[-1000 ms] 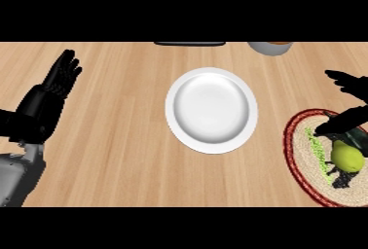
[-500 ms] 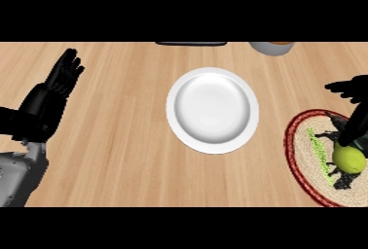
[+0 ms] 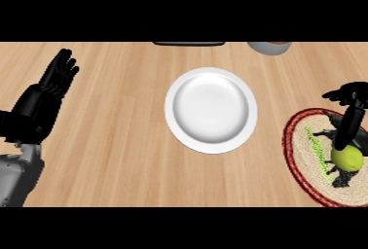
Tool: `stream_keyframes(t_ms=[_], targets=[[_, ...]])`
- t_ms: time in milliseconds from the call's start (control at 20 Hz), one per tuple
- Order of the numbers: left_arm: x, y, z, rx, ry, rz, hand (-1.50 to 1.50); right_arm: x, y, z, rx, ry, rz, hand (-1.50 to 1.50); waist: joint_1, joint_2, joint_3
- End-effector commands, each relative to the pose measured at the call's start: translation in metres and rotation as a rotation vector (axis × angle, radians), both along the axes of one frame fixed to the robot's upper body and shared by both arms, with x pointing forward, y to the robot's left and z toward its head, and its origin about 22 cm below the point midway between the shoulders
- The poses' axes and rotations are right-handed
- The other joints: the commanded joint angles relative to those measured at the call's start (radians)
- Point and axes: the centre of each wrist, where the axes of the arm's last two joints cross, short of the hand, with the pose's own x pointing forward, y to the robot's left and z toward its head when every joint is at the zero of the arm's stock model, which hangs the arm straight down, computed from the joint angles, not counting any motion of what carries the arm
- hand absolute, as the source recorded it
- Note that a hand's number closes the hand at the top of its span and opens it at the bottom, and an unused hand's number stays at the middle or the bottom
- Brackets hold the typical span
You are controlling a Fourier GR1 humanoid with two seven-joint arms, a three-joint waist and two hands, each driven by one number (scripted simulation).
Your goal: Pick the pear from the placemat and place it in the plate
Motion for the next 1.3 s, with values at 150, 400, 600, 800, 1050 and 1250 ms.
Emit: stream_keyframes(t_ms=[150,400,600,800,1050,1250], targets=[[-0.006,0.005,-0.001,0.006,-0.008,-0.010,0.00,-0.007,-0.016,-0.022,-0.070,0.121,-0.014,-1.50,-0.008,-0.003,0.000],[0.006,-0.004,0.001,-0.001,0.005,-0.003,0.00,-0.017,-0.029,-0.052,-0.062,0.131,-0.023,-1.50,-0.006,0.000,0.001],[-0.001,0.022,0.006,0.015,-0.008,0.005,0.00,-0.025,-0.025,-0.066,-0.060,0.155,-0.008,-1.50,-0.006,-0.002,0.000],[0.000,-0.004,-0.007,0.011,-0.011,0.015,0.00,-0.037,-0.039,-0.074,-0.036,0.197,-0.015,-1.50,-0.012,-0.002,0.000],[0.008,0.020,0.011,0.006,-0.015,-0.008,0.00,-0.023,-0.026,-0.070,-0.070,0.206,-0.012,-1.50,-0.009,-0.001,0.000],[0.001,0.009,0.000,0.014,-0.012,0.017,0.00,-0.047,-0.027,-0.103,-0.051,0.122,-0.025,1.50,-0.011,-0.002,0.001]])
